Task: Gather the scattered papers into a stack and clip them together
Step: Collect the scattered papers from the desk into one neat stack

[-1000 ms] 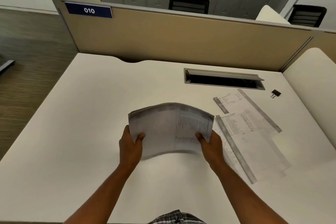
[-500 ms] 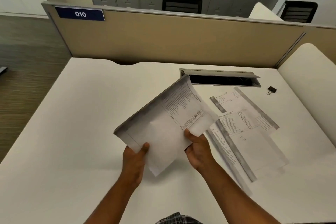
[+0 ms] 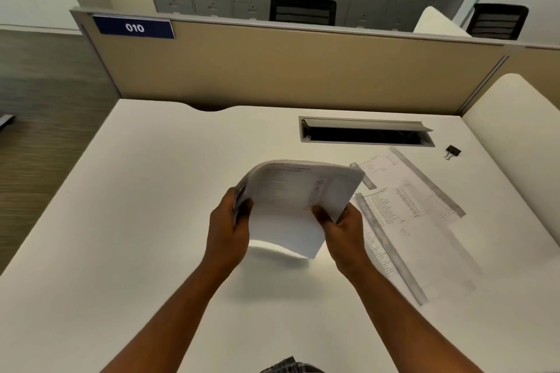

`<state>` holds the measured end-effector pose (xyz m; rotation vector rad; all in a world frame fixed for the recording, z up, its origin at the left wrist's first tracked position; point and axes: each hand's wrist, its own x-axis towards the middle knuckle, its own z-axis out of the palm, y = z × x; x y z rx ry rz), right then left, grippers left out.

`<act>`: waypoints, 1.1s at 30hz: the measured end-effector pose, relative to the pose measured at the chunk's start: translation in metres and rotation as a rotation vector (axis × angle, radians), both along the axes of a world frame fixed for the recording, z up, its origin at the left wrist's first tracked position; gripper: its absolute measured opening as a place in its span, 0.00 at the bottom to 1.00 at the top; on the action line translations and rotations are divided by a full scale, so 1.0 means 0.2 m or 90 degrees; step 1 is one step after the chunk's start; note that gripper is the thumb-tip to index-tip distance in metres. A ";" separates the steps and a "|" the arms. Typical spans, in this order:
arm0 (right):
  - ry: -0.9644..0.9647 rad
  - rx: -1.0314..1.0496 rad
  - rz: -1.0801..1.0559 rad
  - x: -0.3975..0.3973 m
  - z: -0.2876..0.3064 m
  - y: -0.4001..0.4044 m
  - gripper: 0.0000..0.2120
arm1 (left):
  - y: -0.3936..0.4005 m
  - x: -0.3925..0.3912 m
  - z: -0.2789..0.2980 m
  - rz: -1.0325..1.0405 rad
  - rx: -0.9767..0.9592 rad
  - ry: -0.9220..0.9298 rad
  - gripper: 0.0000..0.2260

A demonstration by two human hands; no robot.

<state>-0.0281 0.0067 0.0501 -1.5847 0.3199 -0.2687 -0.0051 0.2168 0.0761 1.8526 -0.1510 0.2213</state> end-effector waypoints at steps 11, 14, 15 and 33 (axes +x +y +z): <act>-0.018 -0.017 -0.064 -0.03 0.02 -0.01 0.16 | -0.03 -0.02 -0.04 0.028 -0.116 0.024 0.10; 0.043 0.002 -0.047 -0.02 -0.01 -0.02 0.12 | -0.04 -0.01 -0.06 0.045 -0.126 0.028 0.07; 0.047 0.002 -0.048 -0.02 -0.02 -0.02 0.12 | -0.04 -0.01 -0.07 0.053 -0.126 0.032 0.06; 0.118 -0.116 0.013 -0.07 -0.26 -0.01 0.10 | -0.01 -0.15 -0.31 0.030 -0.012 0.141 0.16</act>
